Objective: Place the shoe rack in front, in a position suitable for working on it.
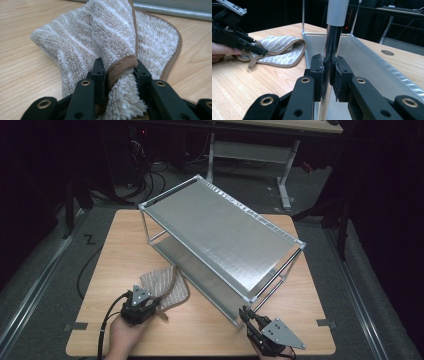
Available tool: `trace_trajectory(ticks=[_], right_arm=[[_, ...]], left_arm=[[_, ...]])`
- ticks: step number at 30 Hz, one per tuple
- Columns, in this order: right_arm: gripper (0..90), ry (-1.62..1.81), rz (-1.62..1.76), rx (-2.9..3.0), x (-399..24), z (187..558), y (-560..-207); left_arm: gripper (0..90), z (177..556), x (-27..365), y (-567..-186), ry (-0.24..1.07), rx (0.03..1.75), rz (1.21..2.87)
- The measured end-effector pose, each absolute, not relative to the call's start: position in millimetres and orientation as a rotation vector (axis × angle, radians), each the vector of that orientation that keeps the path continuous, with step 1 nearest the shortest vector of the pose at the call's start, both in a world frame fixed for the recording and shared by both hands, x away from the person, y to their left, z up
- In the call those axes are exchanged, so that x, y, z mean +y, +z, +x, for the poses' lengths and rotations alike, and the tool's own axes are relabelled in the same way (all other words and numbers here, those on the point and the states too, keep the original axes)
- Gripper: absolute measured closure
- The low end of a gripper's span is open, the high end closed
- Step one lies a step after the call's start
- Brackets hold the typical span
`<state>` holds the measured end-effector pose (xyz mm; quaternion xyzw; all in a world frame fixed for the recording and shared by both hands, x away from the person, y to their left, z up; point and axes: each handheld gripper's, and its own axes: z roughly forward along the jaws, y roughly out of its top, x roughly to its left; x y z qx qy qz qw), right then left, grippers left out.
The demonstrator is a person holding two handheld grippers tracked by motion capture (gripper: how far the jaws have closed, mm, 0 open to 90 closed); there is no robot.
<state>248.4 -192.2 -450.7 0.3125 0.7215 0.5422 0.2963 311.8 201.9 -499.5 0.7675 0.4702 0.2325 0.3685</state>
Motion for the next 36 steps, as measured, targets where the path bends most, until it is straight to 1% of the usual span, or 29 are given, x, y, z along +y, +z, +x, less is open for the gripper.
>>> trace_trajectory(ticks=[3, 10, 13, 19, 22, 27, 33, 36], right_arm=[[80.2, 1.441, 0.842, 1.917, -196, 247, -451], [80.3, 1.431, 0.891, 1.882, -211, 244, -450], [80.3, 1.432, 0.906, 1.87, -215, 244, -450], [80.3, 1.424, 0.912, 1.866, -216, 244, -449], [80.3, 1.424, 0.905, 1.867, -216, 243, -449], [80.8, 1.434, 0.909, 1.869, -217, 244, -449], [80.9, 1.449, 0.91, 1.872, -220, 242, -449], [80.9, 1.445, 0.912, 1.869, -221, 242, -449]], left_arm=[[69.4, 309, 201, -496, 0.573, 1.178, 1.956], [69.8, 304, 189, -486, 0.585, 1.096, 1.906], [70.1, 300, 180, -480, 0.55, 1.048, 1.883], [70.2, 298, 138, -464, 0.483, 0.881, 1.896], [70.2, 302, 122, -460, 0.448, 0.84, 1.901], [70.2, 309, 84, -455, 0.388, 0.775, 1.88], [70.1, 313, 35, -461, 0.31, 0.693, 1.906], [70.0, 317, 16, -471, 0.32, 0.677, 1.951]])
